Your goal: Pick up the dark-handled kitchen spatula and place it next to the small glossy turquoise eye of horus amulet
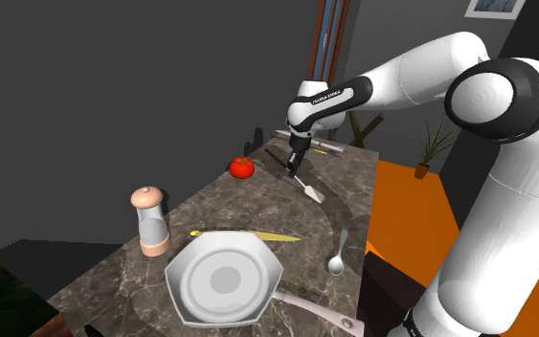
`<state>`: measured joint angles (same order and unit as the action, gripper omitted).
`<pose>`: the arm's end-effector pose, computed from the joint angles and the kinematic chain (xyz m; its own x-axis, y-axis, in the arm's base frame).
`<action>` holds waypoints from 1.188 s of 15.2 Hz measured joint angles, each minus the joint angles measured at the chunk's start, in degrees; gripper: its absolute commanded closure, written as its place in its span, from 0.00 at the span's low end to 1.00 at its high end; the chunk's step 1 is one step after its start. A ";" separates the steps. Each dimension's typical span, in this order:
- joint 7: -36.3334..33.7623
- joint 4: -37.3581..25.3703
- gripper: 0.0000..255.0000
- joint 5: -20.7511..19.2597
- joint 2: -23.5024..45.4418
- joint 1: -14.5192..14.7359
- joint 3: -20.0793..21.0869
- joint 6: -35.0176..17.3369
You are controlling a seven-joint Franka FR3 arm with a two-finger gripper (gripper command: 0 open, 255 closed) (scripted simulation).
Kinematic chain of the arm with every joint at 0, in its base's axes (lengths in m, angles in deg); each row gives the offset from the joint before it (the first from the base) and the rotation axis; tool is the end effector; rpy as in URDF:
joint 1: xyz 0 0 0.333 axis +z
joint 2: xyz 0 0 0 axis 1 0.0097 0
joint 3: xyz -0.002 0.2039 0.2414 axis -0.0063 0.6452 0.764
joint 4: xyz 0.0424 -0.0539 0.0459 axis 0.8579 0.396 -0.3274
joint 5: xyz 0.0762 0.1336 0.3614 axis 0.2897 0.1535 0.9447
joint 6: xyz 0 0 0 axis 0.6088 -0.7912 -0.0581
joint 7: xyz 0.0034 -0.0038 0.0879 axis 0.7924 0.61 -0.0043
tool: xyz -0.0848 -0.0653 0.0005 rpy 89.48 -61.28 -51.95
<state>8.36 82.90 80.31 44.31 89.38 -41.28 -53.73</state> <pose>0.5584 -0.1036 0.4070 0.9314 0.3578 0.0666 0.3587 -0.9335 -0.0015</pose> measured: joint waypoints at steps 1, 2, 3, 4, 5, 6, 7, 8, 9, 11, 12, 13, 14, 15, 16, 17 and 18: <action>-0.19 -0.41 1.00 -0.11 -0.32 0.05 0.03 0.71; -0.26 -0.97 1.00 -0.21 -0.62 0.06 0.02 1.57; -0.32 -1.44 1.00 -0.27 -0.77 0.06 0.01 2.18; -0.36 -1.95 1.00 -0.34 -1.00 0.05 0.00 2.92; -0.44 -2.45 1.00 -0.42 -1.23 0.06 0.00 3.65; -0.43 -2.86 1.00 -0.48 -1.48 0.03 -0.04 4.30; -0.56 -3.47 1.00 -0.59 -1.82 0.05 -0.03 5.25; -0.57 -4.01 1.00 -0.63 -1.91 0.04 -0.04 5.86; -0.60 -4.65 1.00 -0.67 -2.04 0.02 -0.06 6.64; -0.78 -5.66 1.00 -0.84 -2.60 0.05 -0.04 8.19; -0.88 -6.03 1.00 -0.91 -2.90 0.08 -0.02 8.85; -1.10 -6.64 1.00 -0.98 -3.08 0.16 0.06 9.63; -1.16 -6.93 1.00 -1.06 -3.40 0.17 0.06 10.23; -1.09 -7.55 1.00 -1.09 -3.50 0.12 0.01 10.96; -1.04 -8.27 1.00 -1.11 -3.57 0.07 -0.04 11.75; -1.10 -8.66 1.00 -1.16 -3.77 0.08 -0.03 12.34; -1.25 -9.34 1.00 -1.19 -3.83 0.13 0.02 13.06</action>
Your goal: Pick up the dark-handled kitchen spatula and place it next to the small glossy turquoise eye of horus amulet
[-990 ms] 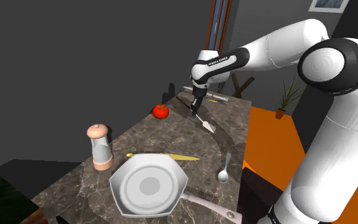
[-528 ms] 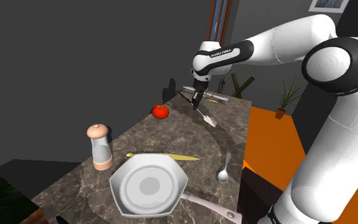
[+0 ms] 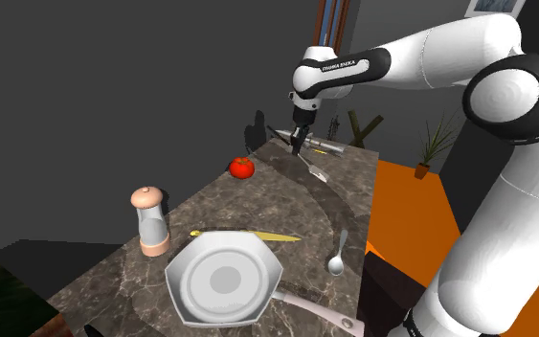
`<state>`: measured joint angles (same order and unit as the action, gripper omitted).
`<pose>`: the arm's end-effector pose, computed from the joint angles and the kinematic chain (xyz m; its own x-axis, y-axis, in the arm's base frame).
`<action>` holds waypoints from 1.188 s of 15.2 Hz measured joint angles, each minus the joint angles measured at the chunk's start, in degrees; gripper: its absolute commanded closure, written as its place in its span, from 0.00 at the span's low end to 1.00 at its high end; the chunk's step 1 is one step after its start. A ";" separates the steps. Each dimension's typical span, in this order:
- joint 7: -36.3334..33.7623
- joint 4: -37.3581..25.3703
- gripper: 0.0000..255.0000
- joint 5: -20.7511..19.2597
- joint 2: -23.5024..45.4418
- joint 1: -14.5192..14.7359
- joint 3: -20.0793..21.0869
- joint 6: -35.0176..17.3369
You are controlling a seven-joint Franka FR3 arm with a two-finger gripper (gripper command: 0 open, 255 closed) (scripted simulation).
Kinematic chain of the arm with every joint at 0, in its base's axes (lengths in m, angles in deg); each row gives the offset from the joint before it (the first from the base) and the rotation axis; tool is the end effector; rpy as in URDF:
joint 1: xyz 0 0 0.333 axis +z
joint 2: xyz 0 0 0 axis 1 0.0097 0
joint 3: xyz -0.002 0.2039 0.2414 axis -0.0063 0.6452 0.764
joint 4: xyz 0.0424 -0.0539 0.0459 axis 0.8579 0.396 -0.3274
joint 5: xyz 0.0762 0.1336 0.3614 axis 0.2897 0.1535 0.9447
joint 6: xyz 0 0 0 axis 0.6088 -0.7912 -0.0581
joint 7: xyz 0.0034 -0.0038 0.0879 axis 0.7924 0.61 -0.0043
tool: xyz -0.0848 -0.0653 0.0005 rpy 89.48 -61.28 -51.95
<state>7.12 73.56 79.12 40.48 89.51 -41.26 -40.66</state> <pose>0.5587 -0.1028 0.5005 0.9315 0.3576 0.0665 0.3585 -0.9335 -0.0015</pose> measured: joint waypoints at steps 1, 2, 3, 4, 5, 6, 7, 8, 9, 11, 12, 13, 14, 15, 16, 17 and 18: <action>-0.60 0.54 1.00 -0.20 -0.83 0.27 0.26 0.25; -1.29 1.53 1.00 -0.42 -1.92 0.58 0.58 0.33; -2.40 3.08 1.00 -0.75 -3.42 1.06 1.11 0.22; -3.37 4.58 1.00 -1.04 -4.94 1.46 1.60 0.20; -4.76 5.89 1.00 -1.26 -6.42 2.04 2.34 0.31; -6.04 7.32 1.00 -1.43 -7.70 2.55 3.02 0.11; -7.16 9.18 1.00 -1.63 -9.27 2.97 3.64 -0.21; -8.31 10.63 1.00 -1.72 -10.45 3.41 4.31 -0.51; -9.76 11.74 1.00 -1.81 -11.92 3.97 5.18 -0.15; -12.26 14.89 1.00 -1.84 -14.38 4.90 6.72 -0.89; -13.58 16.12 1.00 -1.76 -15.37 5.41 7.56 -1.16; -14.71 17.15 1.00 -1.67 -16.53 5.84 8.30 -1.03; -16.11 18.29 1.00 -1.54 -18.06 6.38 9.23 -0.65; -17.51 19.84 1.00 -1.34 -19.14 6.95 10.20 -1.17; -18.73 20.63 1.00 -1.14 -19.94 7.43 11.03 -1.17; -20.12 21.77 1.00 -0.85 -21.08 8.00 12.01 -1.21; -21.55 22.36 1.00 -0.53 -21.94 8.60 13.02 -0.98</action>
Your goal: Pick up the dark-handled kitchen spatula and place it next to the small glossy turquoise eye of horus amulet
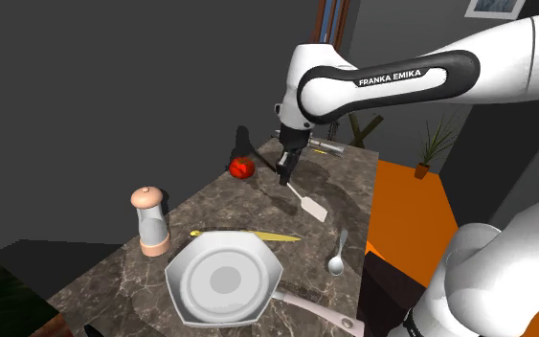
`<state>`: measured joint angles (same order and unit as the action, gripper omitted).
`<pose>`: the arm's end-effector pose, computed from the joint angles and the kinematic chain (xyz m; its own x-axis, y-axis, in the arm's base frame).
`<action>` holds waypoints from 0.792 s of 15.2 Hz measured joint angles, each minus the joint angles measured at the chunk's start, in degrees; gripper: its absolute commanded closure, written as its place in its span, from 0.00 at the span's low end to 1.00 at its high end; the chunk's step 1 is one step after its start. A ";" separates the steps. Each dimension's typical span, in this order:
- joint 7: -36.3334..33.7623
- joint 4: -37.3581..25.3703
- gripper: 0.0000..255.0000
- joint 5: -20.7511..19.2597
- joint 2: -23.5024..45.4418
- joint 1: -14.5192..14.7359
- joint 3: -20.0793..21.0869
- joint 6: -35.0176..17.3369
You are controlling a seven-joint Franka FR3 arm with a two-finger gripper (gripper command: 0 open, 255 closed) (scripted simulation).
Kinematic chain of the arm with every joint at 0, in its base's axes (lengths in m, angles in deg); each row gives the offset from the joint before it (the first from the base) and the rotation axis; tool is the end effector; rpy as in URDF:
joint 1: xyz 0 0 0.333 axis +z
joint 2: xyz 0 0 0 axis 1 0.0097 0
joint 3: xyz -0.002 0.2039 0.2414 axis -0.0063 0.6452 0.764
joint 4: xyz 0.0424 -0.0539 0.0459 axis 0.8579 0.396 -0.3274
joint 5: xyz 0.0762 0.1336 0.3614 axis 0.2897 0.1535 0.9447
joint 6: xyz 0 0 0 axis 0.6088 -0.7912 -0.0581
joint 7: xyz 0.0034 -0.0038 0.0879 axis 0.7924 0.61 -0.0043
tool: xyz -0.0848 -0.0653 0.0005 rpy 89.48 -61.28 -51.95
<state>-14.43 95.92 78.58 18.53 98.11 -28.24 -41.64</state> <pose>0.4361 0.0873 0.5070 0.9308 0.3593 0.0667 0.3602 -0.9329 -0.0019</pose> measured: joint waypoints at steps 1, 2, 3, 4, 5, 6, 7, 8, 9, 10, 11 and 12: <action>-1.01 1.01 1.00 0.25 -1.12 0.43 0.72 0.10; -2.03 1.75 1.00 0.55 -2.13 0.88 1.45 0.35; -3.35 2.22 1.00 0.91 -2.46 1.43 2.44 0.17; -4.85 2.98 1.00 1.36 -3.38 2.10 3.55 0.28; -5.93 3.38 1.00 1.69 -3.69 2.57 4.37 0.14; -7.26 4.02 1.00 2.14 -4.53 3.17 5.35 0.31; -8.62 4.48 1.00 2.61 -5.25 3.79 6.37 0.49; -9.92 4.99 1.00 3.07 -5.62 4.38 7.39 0.30; -11.32 5.62 1.00 3.59 -6.34 5.04 8.46 0.34; -12.79 6.07 1.00 4.15 -7.08 5.74 9.58 0.56; -14.21 5.57 1.00 4.58 -7.01 6.29 10.66 0.91; -15.63 5.18 1.00 4.97 -6.66 6.81 11.78 0.86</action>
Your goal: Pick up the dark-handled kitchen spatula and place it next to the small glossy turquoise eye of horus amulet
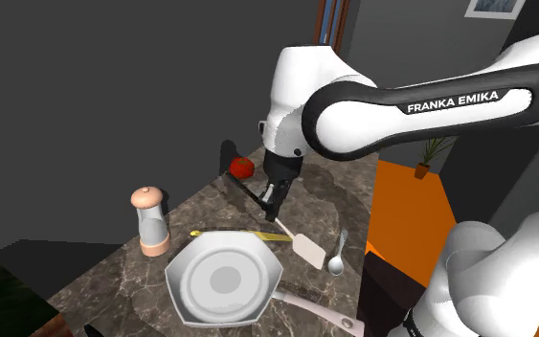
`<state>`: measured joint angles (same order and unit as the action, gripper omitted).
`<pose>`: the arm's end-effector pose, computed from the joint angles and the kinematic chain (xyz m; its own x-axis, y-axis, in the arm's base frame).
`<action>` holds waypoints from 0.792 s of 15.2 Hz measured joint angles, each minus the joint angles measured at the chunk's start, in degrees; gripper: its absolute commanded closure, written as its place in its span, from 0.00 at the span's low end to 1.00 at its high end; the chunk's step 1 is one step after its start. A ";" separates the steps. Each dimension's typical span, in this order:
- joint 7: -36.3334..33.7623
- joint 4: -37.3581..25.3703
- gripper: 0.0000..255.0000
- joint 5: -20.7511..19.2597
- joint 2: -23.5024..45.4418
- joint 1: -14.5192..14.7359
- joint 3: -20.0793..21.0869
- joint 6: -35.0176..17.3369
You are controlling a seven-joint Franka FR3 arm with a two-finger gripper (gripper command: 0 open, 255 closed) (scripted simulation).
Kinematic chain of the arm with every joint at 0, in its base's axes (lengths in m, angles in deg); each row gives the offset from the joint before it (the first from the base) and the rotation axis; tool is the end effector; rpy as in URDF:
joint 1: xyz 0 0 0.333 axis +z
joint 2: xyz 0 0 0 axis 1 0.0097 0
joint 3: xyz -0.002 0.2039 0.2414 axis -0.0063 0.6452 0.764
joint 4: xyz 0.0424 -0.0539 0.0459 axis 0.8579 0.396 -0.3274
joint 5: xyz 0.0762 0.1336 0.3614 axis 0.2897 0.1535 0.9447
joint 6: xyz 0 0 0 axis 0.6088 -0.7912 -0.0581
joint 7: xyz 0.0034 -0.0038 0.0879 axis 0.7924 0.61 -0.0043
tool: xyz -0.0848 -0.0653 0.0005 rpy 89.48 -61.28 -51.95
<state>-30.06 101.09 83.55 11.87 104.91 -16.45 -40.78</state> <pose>0.3512 0.2170 0.5048 0.9310 0.3589 0.0662 0.3598 -0.9330 -0.0015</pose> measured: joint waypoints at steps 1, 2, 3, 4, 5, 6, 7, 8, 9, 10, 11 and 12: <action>-1.57 -0.01 1.00 0.54 -0.24 0.67 1.21 0.15; -3.32 0.23 1.00 1.20 -0.88 1.50 2.55 0.41; -4.55 0.04 1.00 1.57 -0.82 1.96 3.51 0.44; -5.88 -0.11 1.00 1.95 -0.56 2.43 4.59 0.23; -7.15 -0.50 1.00 2.27 -0.33 2.86 5.57 0.30; -8.78 -1.31 1.00 2.61 0.23 3.35 6.88 0.41; -10.14 -1.42 1.00 3.06 -0.03 3.92 7.88 0.67; -11.46 -1.92 1.00 3.35 0.22 4.33 8.90 0.79; -12.90 -2.15 1.00 3.69 0.46 4.80 10.05 0.66; -14.27 -2.94 1.00 3.88 0.88 5.15 11.10 0.91; -15.87 -3.19 1.00 4.36 0.75 5.78 12.31 1.12; -17.22 -3.96 1.00 4.41 1.52 5.99 13.43 0.99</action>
<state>-47.28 97.14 87.96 13.39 110.91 -3.03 -39.79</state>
